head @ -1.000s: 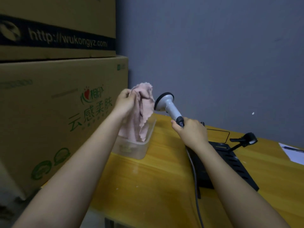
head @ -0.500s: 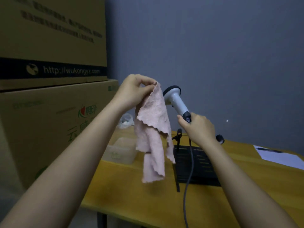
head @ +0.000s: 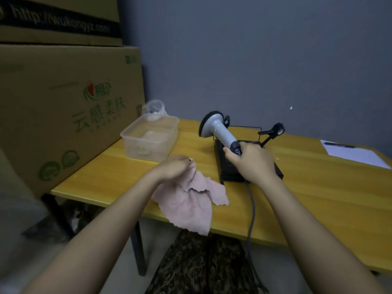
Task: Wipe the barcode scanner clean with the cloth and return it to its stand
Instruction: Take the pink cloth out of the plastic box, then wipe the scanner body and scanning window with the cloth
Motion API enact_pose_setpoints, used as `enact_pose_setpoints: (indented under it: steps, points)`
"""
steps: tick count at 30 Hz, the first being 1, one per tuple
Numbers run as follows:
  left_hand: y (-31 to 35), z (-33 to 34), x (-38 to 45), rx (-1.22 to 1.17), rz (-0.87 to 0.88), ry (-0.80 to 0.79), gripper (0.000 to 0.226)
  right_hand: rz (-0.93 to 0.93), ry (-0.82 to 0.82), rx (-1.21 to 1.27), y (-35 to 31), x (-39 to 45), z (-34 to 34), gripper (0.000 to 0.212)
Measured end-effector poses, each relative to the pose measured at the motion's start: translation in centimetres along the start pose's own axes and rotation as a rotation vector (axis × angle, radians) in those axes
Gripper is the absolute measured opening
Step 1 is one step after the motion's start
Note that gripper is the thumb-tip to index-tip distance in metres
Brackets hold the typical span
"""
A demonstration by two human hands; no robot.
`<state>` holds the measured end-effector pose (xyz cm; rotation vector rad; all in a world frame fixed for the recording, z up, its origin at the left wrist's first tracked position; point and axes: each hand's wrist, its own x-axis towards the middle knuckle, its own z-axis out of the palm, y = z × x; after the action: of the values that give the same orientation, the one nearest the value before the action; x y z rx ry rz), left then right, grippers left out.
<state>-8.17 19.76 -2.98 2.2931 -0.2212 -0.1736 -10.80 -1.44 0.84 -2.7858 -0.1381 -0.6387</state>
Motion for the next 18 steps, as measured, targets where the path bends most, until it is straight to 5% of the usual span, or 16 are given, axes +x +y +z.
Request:
enact_pose_setpoints:
  steps: [3, 6, 11, 16, 18]
  points:
    - [-1.0, 1.3, 0.4, 0.229, -0.060, 0.116, 0.053, 0.013, -0.020, 0.001, 0.1, 0.0, 0.6, 0.042]
    - [-0.5, 1.4, 0.6, 0.241, -0.056, 0.248, 0.038, 0.014, -0.007, -0.013, 0.2, 0.3, 0.8, 0.041]
    - [2.7, -1.7, -1.3, -0.076, 0.211, 0.417, 0.018, -0.001, 0.021, -0.088, 0.6, 0.2, 1.0, 0.038]
    - [5.9, -1.4, -1.2, -0.117, 0.598, 0.757, 0.005, -0.042, -0.031, -0.109, -0.2, 0.4, 0.8, 0.039]
    - [6.3, -0.4, 0.0, -0.053, 0.647, 0.772, 0.019, -0.059, -0.053, -0.061, -0.8, 0.3, 0.7, 0.042]
